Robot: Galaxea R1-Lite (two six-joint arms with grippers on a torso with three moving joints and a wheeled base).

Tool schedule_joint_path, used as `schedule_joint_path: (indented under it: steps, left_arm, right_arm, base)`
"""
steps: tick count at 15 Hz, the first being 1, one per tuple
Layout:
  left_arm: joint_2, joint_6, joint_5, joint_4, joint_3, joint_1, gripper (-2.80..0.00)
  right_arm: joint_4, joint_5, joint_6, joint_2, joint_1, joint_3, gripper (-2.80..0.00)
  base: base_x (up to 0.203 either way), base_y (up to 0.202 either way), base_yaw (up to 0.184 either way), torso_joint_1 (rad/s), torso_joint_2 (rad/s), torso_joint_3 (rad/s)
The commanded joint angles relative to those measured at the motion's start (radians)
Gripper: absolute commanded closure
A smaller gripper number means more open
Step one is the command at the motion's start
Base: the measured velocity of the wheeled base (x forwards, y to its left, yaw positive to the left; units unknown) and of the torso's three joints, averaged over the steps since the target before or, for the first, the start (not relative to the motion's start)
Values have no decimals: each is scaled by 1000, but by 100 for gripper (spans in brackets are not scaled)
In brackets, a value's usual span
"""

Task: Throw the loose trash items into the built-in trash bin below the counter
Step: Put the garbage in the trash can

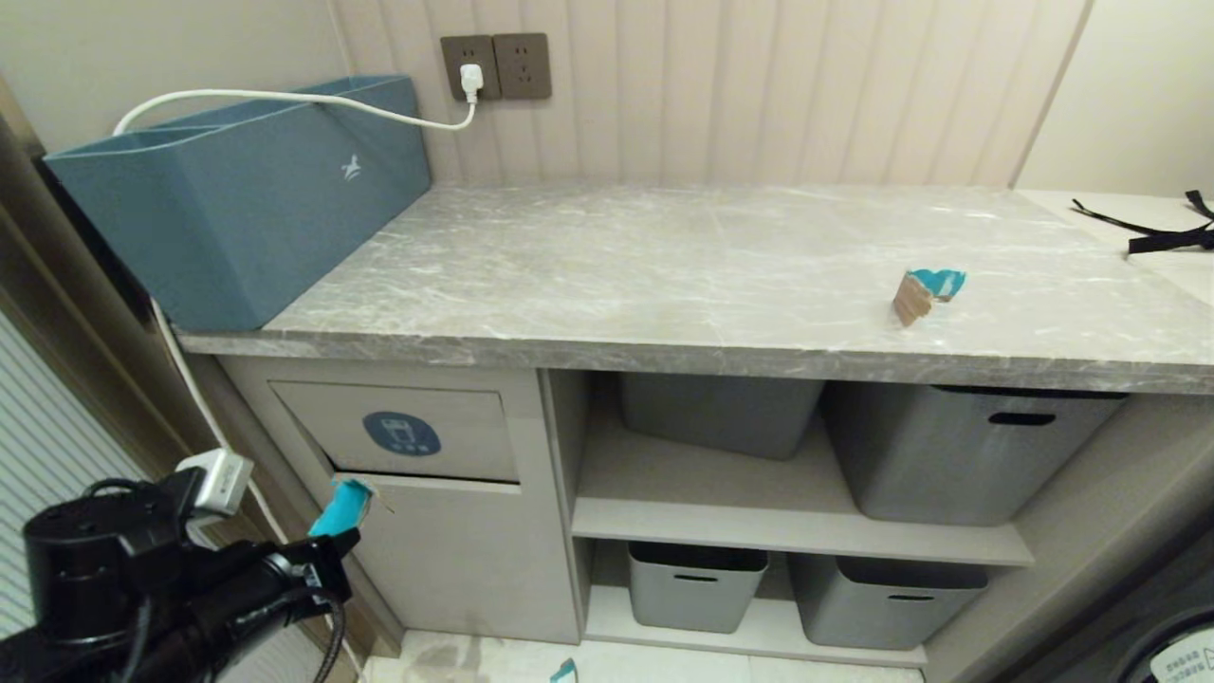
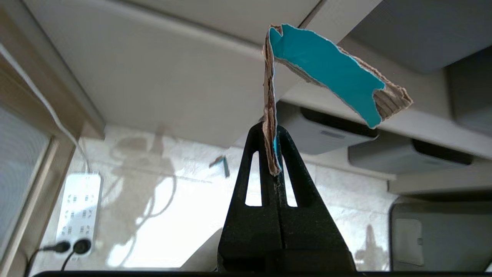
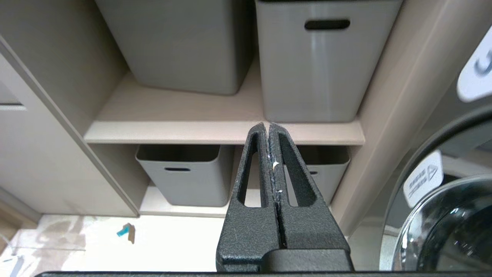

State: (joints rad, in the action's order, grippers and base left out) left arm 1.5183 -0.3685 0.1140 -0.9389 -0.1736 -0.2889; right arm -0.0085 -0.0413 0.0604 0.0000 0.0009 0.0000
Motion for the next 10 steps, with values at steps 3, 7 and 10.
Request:
schedule_joint_path:
  steps: [3, 7, 10]
  left_arm:
    - [149, 3, 1, -38, -14, 71, 0]
    - [361, 24, 5, -232, -49, 96, 0]
    - [507, 105, 5, -490, -70, 97, 0]
  right_arm:
    - [-1, 0, 1, 0, 0, 2, 0]
    - [-1, 0, 1, 0, 1, 2, 0]
    - [-1, 0, -1, 0, -1, 2, 0]
  base:
    - [0, 0, 0, -207, 490, 285]
    - [0, 0, 0, -186, 475, 290]
    - [0, 0, 0, -170, 463, 298]
